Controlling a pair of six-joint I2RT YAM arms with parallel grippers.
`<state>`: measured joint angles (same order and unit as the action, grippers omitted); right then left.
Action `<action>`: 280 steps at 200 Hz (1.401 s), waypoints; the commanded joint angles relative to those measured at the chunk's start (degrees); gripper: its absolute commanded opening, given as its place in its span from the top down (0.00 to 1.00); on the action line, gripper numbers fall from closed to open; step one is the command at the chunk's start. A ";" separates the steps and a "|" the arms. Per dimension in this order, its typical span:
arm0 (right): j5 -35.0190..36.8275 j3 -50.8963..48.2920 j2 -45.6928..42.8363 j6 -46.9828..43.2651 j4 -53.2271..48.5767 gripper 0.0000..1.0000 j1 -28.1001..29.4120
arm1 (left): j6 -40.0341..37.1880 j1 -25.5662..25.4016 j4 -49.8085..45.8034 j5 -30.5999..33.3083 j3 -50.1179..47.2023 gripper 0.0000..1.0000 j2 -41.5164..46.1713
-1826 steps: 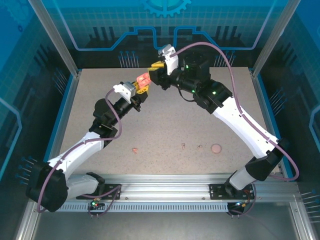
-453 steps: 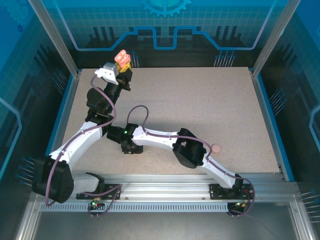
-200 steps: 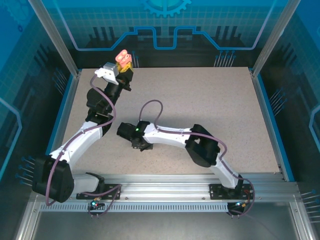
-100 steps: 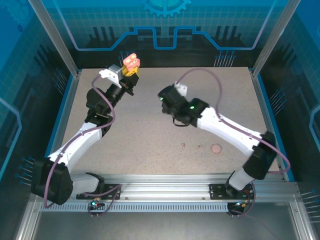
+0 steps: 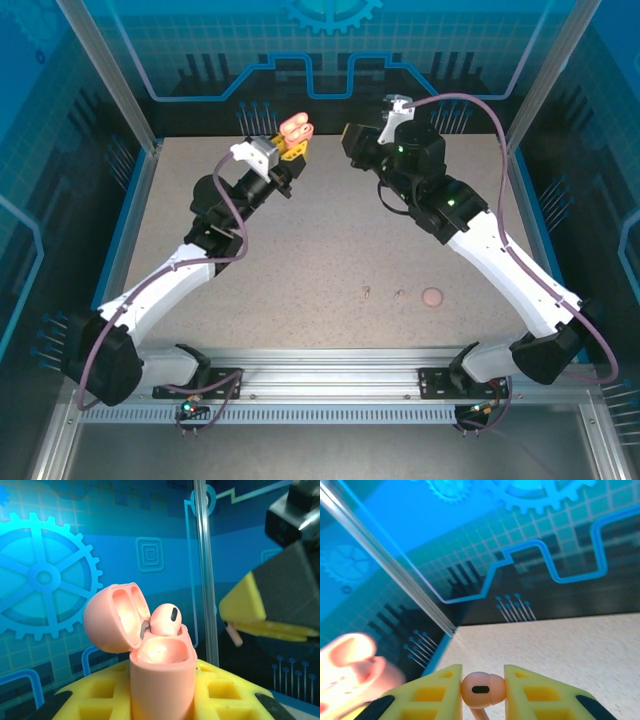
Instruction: Insert the wireless bluetooth earbuds into the charging case
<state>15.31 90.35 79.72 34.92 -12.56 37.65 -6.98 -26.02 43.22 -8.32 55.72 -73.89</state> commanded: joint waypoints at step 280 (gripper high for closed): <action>-12.15 -5.97 9.22 5.83 34.01 0.75 1.90 | -0.86 -2.68 0.84 6.38 6.15 1.00 -7.94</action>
<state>3.36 83.94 88.38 41.76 18.96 38.61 -8.45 -28.10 42.33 -2.52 59.66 -81.49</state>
